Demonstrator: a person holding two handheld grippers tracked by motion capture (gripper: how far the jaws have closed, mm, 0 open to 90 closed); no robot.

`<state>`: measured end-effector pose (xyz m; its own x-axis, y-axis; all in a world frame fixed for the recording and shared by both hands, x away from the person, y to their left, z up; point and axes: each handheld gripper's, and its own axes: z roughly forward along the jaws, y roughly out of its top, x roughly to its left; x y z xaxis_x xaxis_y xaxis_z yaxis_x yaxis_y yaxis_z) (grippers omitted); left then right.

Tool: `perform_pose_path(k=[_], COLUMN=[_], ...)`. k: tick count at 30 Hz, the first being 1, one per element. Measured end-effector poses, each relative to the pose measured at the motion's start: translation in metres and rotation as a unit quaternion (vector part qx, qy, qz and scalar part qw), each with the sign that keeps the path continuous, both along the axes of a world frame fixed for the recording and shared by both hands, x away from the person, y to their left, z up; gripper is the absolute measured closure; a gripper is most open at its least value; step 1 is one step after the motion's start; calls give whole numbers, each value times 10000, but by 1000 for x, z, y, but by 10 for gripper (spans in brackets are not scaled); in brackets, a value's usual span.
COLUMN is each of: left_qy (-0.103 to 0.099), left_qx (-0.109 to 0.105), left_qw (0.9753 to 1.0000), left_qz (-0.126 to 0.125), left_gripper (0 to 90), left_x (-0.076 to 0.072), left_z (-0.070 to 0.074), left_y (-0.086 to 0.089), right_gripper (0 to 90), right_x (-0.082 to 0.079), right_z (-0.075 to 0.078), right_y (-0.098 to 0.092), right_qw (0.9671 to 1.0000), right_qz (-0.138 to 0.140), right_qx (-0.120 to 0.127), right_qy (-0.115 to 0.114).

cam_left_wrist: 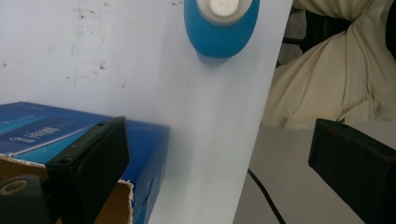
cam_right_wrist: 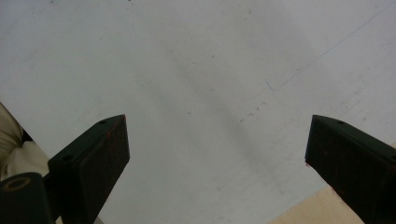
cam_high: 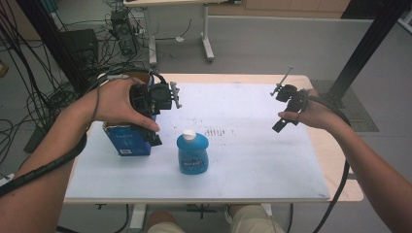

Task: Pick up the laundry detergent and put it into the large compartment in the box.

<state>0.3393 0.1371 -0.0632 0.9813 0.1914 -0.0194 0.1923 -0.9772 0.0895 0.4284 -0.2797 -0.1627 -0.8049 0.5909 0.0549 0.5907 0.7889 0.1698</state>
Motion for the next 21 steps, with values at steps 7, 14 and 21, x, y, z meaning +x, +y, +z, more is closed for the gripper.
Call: perform_pose_path(k=[7,14,21], left_qy=[13,8,20], left_qx=[7,1,-13], left_qw=[10000,10000,10000], left_qz=[-19,-14,-19], left_gripper=[58,58,58], left_x=[0,0,0], left_z=[-1,0,-1], left_y=[-2,-2,-1], right_gripper=[65,65,65], right_x=[-1,-2,-2], right_z=[1,2,1], right_y=[-2,-2,0], right_qw=[10000,10000,10000], right_qz=[-18,-40,-30], right_qx=[12,9,8], right_qy=[-14,-14,-11])
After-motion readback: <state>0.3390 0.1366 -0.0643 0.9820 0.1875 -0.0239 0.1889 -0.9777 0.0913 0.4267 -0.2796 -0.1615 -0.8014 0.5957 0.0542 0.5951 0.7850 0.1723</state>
